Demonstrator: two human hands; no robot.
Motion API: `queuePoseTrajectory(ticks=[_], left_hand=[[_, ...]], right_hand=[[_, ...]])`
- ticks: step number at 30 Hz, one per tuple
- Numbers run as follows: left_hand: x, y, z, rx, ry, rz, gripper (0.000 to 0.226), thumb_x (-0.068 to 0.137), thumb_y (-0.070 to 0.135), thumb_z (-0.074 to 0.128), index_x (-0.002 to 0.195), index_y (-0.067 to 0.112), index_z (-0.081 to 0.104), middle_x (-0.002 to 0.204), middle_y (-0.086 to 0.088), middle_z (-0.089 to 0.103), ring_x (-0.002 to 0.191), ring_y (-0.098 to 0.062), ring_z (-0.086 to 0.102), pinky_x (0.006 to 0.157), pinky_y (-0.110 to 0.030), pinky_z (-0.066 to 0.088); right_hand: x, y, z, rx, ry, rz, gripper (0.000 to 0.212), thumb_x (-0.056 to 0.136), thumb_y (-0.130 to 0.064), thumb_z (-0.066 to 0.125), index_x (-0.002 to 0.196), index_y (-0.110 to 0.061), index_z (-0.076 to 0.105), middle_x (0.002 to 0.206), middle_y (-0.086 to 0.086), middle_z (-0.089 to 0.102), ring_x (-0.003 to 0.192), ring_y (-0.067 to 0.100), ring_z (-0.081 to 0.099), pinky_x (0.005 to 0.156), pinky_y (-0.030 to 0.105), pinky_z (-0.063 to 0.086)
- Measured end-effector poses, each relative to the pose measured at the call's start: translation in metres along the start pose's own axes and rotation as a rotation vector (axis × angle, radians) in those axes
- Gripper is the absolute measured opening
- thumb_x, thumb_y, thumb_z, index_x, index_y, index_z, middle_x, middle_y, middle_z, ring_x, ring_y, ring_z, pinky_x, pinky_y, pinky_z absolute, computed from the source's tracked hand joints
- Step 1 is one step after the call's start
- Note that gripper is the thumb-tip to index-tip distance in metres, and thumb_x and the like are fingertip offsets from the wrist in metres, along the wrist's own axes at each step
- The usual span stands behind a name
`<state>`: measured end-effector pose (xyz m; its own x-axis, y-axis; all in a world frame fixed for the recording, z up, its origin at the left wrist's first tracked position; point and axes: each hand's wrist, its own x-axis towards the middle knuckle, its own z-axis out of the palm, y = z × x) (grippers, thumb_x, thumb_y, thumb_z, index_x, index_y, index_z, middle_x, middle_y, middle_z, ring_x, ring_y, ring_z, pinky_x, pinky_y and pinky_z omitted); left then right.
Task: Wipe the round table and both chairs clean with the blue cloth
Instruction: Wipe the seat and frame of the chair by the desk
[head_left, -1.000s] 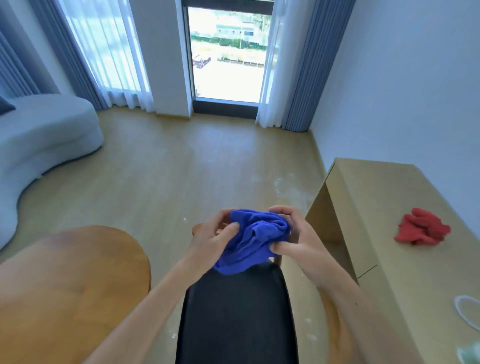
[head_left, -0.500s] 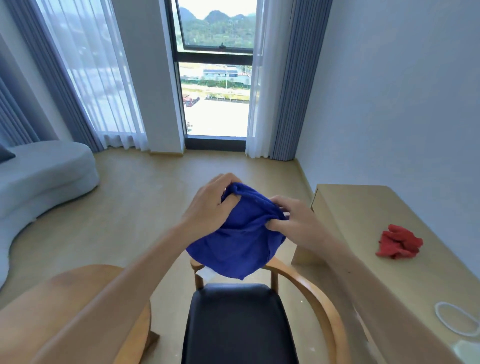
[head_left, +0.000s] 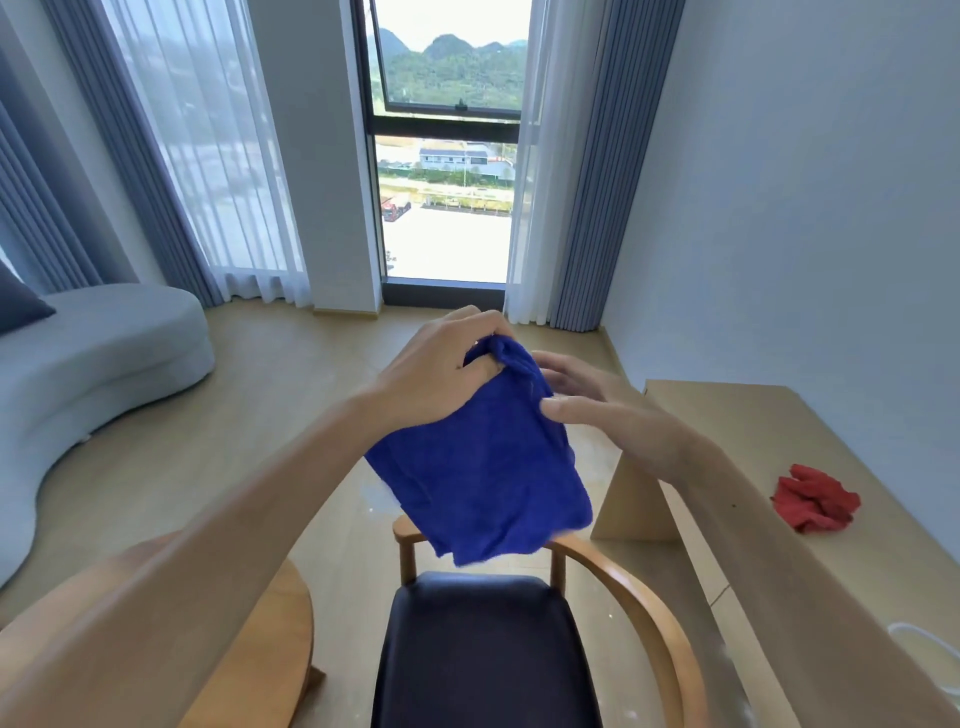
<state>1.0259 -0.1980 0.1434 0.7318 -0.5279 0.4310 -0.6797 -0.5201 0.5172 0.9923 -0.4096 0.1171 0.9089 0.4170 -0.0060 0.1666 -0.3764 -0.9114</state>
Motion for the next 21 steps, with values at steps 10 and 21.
queuePoseTrajectory(ticks=[10, 21], left_hand=[[-0.008, -0.009, -0.008, -0.331, -0.005, -0.122, 0.021, 0.087, 0.032, 0.068, 0.1, 0.04, 0.054, 0.1, 0.012, 0.065, 0.09, -0.008, 0.066, 0.08, -0.03, 0.057], [-0.02, -0.031, -0.02, -0.227, -0.042, -0.117, 0.021, 0.084, 0.019, 0.073, 0.098, 0.026, 0.059, 0.088, 0.015, 0.065, 0.081, -0.003, 0.061, 0.07, -0.015, 0.051]], right_hand=[[0.018, -0.012, 0.015, -0.246, 0.301, -0.261, 0.005, 0.092, -0.021, 0.062, 0.096, -0.021, 0.06, 0.085, -0.007, 0.065, 0.078, 0.011, 0.062, 0.072, 0.028, 0.052], [0.004, 0.006, 0.0, -0.369, 0.031, -0.013, 0.025, 0.085, -0.011, 0.069, 0.107, -0.01, 0.057, 0.095, 0.005, 0.064, 0.087, 0.022, 0.063, 0.08, 0.044, 0.057]])
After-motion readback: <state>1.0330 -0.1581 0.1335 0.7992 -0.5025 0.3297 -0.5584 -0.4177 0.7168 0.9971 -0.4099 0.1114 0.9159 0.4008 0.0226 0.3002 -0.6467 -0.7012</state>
